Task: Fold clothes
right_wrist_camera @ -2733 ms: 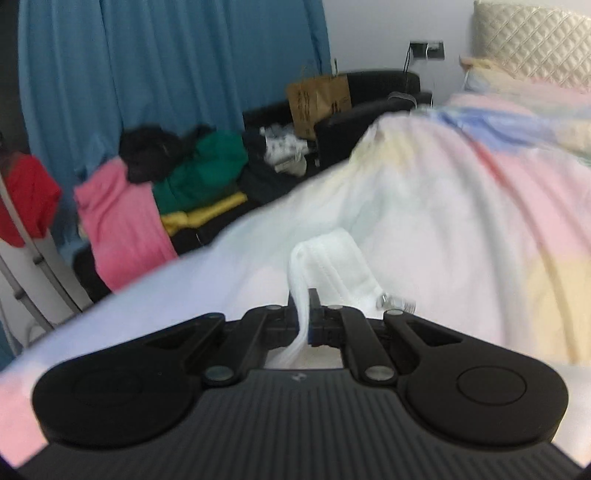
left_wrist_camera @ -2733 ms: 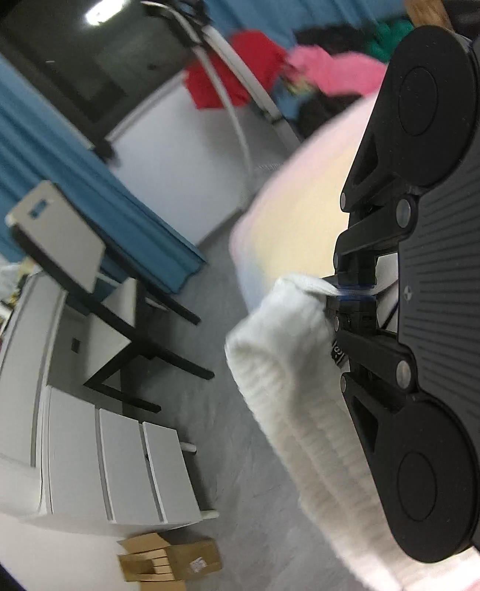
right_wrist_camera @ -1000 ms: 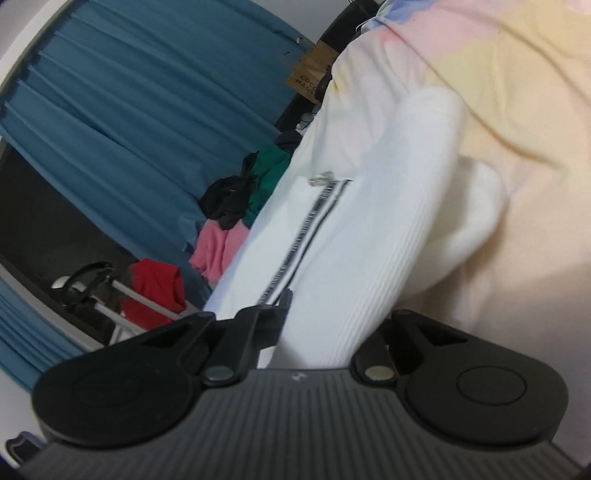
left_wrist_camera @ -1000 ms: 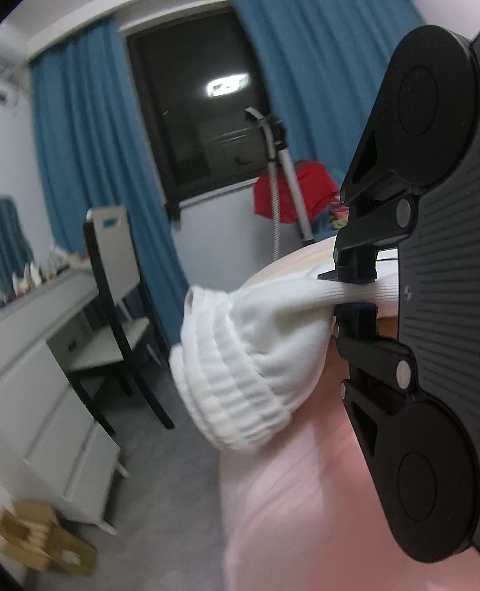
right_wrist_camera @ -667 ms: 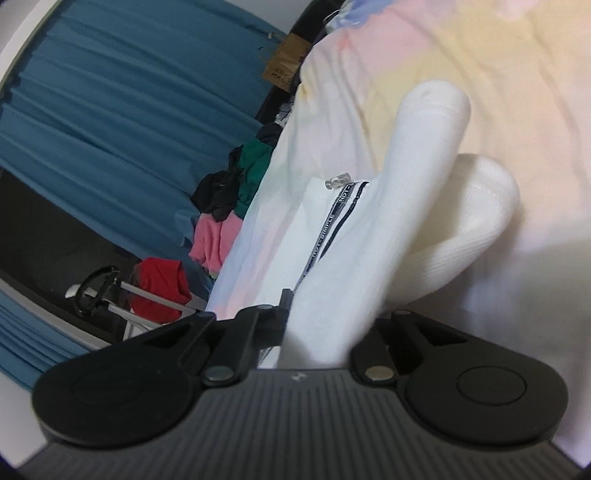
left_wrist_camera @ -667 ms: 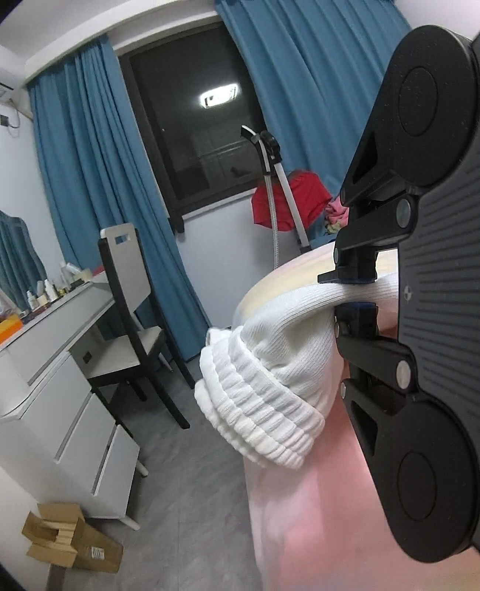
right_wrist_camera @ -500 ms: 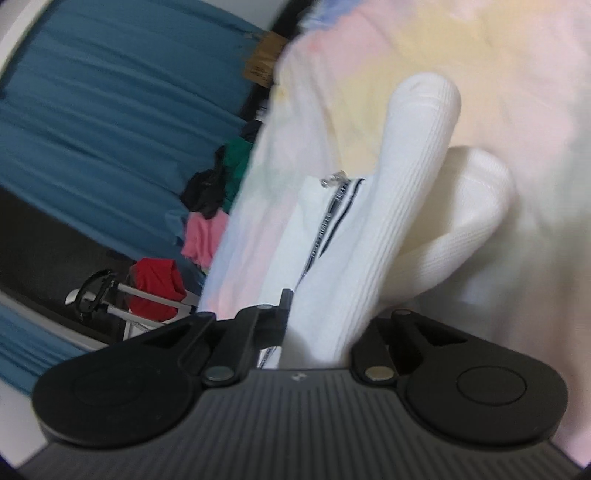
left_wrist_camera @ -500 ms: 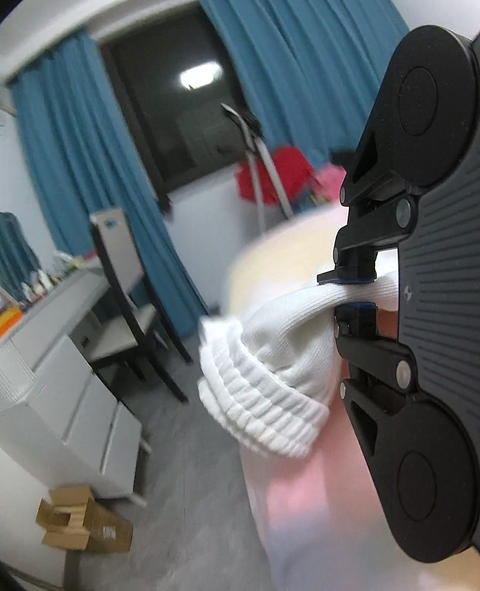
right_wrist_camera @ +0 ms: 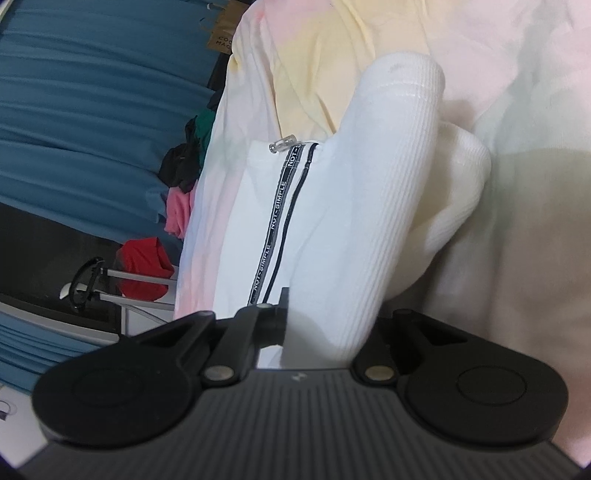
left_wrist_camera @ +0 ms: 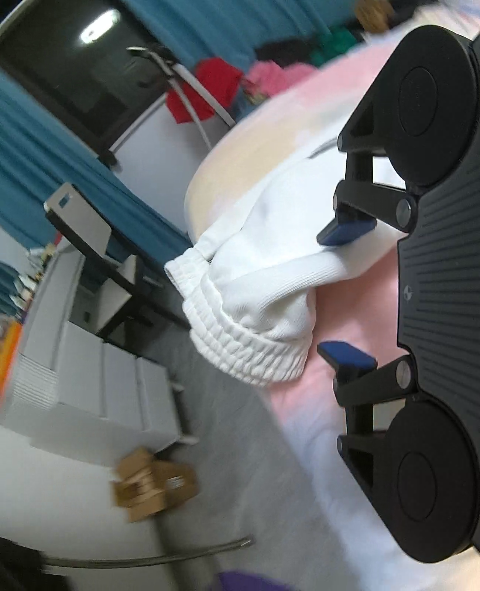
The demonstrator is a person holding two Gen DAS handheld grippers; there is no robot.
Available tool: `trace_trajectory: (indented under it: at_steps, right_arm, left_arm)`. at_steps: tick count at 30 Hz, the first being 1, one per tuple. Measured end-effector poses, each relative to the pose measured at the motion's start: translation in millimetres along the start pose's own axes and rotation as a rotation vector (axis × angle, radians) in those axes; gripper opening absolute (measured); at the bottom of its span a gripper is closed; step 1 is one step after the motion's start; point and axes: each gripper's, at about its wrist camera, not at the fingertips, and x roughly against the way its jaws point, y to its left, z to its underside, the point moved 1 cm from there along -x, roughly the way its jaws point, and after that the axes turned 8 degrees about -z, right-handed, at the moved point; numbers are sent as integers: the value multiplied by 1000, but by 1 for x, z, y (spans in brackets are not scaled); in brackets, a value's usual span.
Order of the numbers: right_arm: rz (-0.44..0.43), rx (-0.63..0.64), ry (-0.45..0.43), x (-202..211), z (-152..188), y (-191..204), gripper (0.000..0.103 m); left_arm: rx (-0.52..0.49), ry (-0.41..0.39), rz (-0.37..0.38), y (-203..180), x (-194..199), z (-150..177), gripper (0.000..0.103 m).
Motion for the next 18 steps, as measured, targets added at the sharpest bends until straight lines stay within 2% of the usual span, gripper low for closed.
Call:
trace_trajectory:
  at_steps: [2, 5, 9, 11, 13, 18]
  right_arm:
    - [-11, -24, 5, -1, -1, -3, 17]
    - [-28, -42, 7, -2, -2, -5, 21]
    - [-50, -47, 2, -4, -4, -7, 38]
    - [-61, -49, -1, -5, -5, -8, 43]
    - [-72, -52, -3, -6, -5, -9, 52]
    - [-96, -34, -38, -7, -10, -8, 57]
  left_arm:
    - [-41, -39, -19, -9, 13, 5, 73]
    - [-84, -113, -20, -21, 33, 12, 79]
    - [-141, -230, -25, -44, 50, 15, 81]
    - [-197, -261, -9, -58, 52, 19, 82]
    - [-236, -259, 6, -70, 50, 25, 83]
    - [-295, -231, 59, -96, 42, 46, 83]
